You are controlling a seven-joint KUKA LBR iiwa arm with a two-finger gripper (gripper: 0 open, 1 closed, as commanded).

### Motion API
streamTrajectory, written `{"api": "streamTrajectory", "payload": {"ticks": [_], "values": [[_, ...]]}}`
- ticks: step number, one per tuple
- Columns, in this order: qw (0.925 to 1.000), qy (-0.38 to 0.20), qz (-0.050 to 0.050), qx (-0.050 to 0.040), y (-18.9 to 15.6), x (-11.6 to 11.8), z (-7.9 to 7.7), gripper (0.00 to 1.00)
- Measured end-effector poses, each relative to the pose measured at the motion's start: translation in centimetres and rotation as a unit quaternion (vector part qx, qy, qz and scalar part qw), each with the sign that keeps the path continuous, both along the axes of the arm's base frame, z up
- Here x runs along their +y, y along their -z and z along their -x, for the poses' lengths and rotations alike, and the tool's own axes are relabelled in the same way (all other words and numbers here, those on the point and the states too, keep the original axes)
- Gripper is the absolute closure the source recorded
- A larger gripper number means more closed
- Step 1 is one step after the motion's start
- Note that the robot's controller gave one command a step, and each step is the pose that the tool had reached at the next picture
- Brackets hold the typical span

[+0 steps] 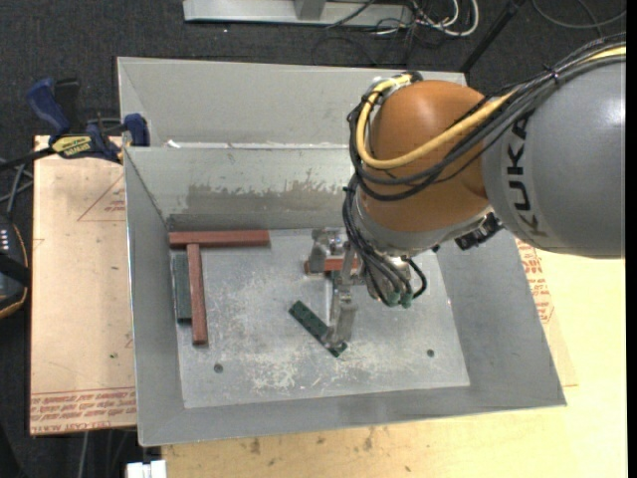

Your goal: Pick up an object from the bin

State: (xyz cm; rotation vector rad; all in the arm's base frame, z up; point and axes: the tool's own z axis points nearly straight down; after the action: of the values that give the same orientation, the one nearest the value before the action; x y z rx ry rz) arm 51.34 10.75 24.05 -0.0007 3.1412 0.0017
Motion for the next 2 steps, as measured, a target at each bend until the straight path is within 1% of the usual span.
{"api": "streamTrajectory", "payload": {"ticks": [1, 2], "values": [[0.9991, 0.042, -0.001, -0.0022, 5.6, -4.7, -1.1, 0.00], [0.9960, 0.089, 0.001, 0.0017, 8.2, -6.5, -0.4, 0.00]]}}
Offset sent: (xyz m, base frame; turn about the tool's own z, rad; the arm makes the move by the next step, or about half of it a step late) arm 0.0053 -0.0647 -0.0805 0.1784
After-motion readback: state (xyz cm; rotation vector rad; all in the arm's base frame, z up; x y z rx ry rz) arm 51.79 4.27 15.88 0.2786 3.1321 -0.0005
